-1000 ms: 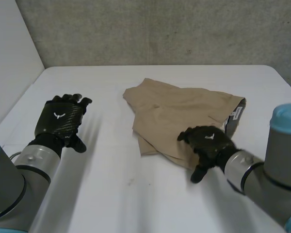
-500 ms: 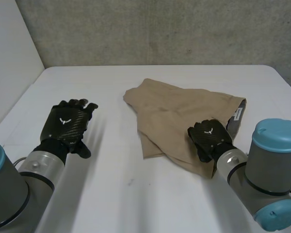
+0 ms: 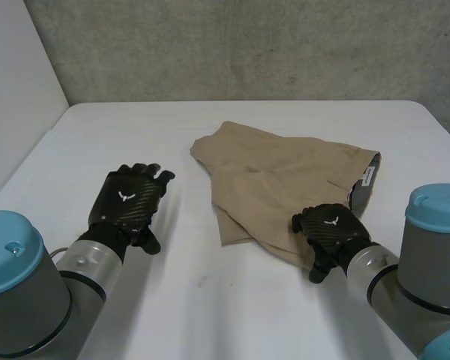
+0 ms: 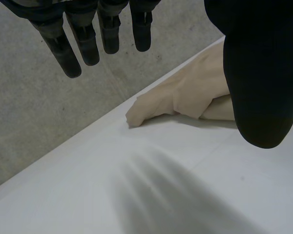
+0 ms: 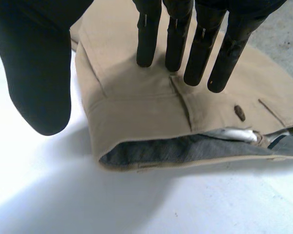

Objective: Fold the shorts.

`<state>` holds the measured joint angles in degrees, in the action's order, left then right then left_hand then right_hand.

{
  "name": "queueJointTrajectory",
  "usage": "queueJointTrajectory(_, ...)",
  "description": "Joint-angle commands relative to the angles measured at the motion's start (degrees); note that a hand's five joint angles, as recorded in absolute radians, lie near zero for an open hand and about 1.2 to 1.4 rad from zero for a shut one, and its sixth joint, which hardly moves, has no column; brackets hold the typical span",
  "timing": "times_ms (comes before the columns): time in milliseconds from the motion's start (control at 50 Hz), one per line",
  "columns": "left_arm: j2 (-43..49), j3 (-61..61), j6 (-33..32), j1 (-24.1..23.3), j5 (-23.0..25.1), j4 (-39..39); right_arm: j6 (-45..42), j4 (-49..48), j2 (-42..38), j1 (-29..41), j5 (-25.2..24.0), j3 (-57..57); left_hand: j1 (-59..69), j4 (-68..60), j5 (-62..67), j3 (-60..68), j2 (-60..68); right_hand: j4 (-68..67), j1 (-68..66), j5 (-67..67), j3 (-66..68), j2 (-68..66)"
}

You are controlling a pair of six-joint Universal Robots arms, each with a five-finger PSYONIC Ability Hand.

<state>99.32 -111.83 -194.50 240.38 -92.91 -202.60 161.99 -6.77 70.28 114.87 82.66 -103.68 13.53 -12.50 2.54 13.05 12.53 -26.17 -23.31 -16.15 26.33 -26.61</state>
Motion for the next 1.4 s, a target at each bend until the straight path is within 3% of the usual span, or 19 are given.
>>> queueJointTrajectory(20, -0.09, -0.14, 0.0, 0.27, 0.01, 0.01, -1.24, -6.23, -3.83, 0.18, 0.39, 0.58, -2.14, 1.11, -1.14, -1.66, -1.14, -2.91, -5.78, -2.93, 2.75, -2.48)
queueJointTrajectory(320, -0.09, -0.14, 0.0, 0.36, -0.08, 0.09, -5.2, -7.82, -8.06, 0.18, 0.39, 3.13, -2.14, 1.11, -1.14, -1.66, -1.14, -11.49, -14.35, -11.51, 11.33, -11.05)
queueJointTrajectory(380, -0.09, -0.14, 0.0, 0.36, -0.08, 0.01, -5.37, -7.82, -8.58, 0.09, 0.3, 3.74, -2.14, 1.11, -1.14, -1.66, -1.14, -32.77, -35.64, -32.79, 32.61, -32.34)
queueJointTrajectory(400, -0.09, -0.23, 0.0, 0.36, -0.08, 0.01, -5.37, -7.82, -8.5, 0.09, 0.22, 4.01, -2.14, 1.11, -1.14, -1.66, -1.14, -52.84, -55.71, -52.87, 52.68, -52.41)
queueJointTrajectory(540, -0.01, -0.06, 0.09, 0.18, -0.08, 0.01, -7.83, -7.47, -5.96, 0.18, 0.04, 5.59, -2.14, 1.11, -1.14, -1.66, -1.14, -53.83, -56.69, -53.85, 53.67, -53.39)
queueJointTrajectory(620, 0.78, 0.91, 1.23, -0.08, 0.01, 0.1, -10.03, -6.85, 1.42, 0.36, 0.39, 7.61, -1.97, 0.94, -0.98, -1.49, -0.97, -53.83, -56.69, -53.85, 53.67, -53.39)
queueJointTrajectory(800, 7.72, 8.72, 13.17, -2.28, 0.09, 1.06, -10.65, -0.89, 14.08, 2.55, 0.39, 15.6, 0.22, -1.25, 1.21, 0.7, 1.21, -53.83, -56.69, -53.85, 53.67, -53.39)
queueJointTrajectory(960, 14.39, 19.26, 25.73, -5.18, 0.09, 5.36, -11.17, 2.2, 15.76, 6.24, 0.39, 16.85, 2.4, -3.43, 3.4, 2.88, 3.4, -53.83, -56.69, -53.85, 53.67, -53.39)
queueJointTrajectory(1100, 20.55, 26.57, 32.07, -6.59, 0.09, 8.27, -11.35, 2.46, 18.65, 7.91, 0.66, 14.92, 6.1, -7.12, 7.09, 6.57, 7.09, -53.83, -56.69, -53.85, 53.67, -53.39)
queueJointTrajectory(1280, 27.24, 32.37, 33.22, -7.99, -1.75, 10.12, -11.35, 2.46, 23.76, 8.44, 0.39, 12.98, 20.04, -21.07, 21.03, 20.52, 21.03, -53.83, -56.69, -53.85, 53.67, -53.39)
queueJointTrajectory(1400, 27.33, 32.81, 31.56, -7.73, -5.35, 9.33, -11.61, 2.64, 24.73, 7.57, 0.39, 11.92, 58.37, -59.39, 59.36, 58.84, 59.36, -53.83, -56.69, -53.85, 53.67, -53.39)
